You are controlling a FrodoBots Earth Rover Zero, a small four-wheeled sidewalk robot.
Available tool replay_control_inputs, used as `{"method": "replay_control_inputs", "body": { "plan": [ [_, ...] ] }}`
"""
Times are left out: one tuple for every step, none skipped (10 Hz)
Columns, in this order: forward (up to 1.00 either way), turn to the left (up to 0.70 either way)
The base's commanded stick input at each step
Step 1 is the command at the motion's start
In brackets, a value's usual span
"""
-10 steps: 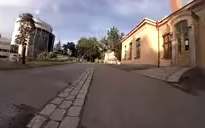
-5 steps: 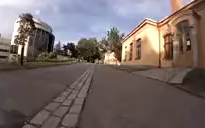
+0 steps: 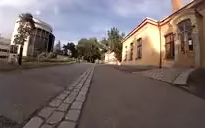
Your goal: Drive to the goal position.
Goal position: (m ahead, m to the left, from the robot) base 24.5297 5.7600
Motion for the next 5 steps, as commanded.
{"method": "replay_control_inputs", "body": {
  "plan": [
    [0.45, 0.0],
    [0.45, 0.0],
    [0.45, 0.0],
    [0.45, 0.0],
    [0.45, 0.0]
  ]
}}
